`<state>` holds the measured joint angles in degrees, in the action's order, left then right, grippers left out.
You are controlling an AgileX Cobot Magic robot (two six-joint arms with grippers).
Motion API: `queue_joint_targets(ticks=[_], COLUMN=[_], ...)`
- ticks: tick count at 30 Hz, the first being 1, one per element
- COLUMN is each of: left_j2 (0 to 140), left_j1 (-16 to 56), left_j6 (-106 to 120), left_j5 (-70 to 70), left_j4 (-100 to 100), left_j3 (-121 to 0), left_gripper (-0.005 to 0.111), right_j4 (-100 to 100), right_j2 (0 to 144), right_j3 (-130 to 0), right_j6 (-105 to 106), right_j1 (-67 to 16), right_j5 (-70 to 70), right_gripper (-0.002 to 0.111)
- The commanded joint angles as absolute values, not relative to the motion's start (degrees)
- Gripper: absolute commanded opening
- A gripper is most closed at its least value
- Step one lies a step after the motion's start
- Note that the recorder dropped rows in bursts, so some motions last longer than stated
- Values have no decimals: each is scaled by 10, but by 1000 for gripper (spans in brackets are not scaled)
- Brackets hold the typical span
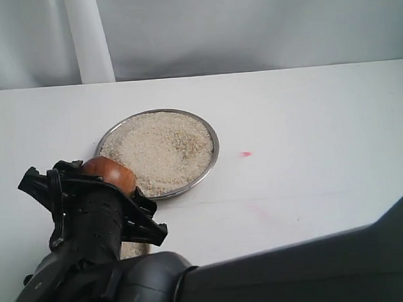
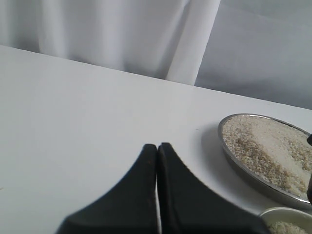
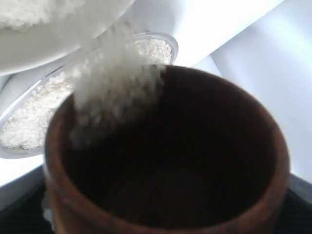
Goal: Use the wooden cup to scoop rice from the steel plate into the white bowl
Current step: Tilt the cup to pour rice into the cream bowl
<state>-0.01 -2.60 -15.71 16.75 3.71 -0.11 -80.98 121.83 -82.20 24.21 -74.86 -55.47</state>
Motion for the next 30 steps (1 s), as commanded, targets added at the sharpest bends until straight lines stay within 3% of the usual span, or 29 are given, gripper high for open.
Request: queue_joint_targets(ticks=[1, 23, 30], left_j2=[0, 0, 0], left_j1=[-24, -24, -24], left_j6=[-158, -158, -158], left_j5=[164, 164, 164], left_j4=[35, 35, 35], left_j3=[0, 0, 0], left_gripper=[0, 0, 0], right_j4=[-813, -819, -747], right_j2=[1215, 1214, 1192], right_j3=[-821, -821, -821], right_j6=[247, 196, 105], right_j1=[-749, -748, -717], right_j5=[-560, -561, -485], right_gripper=[0, 0, 0])
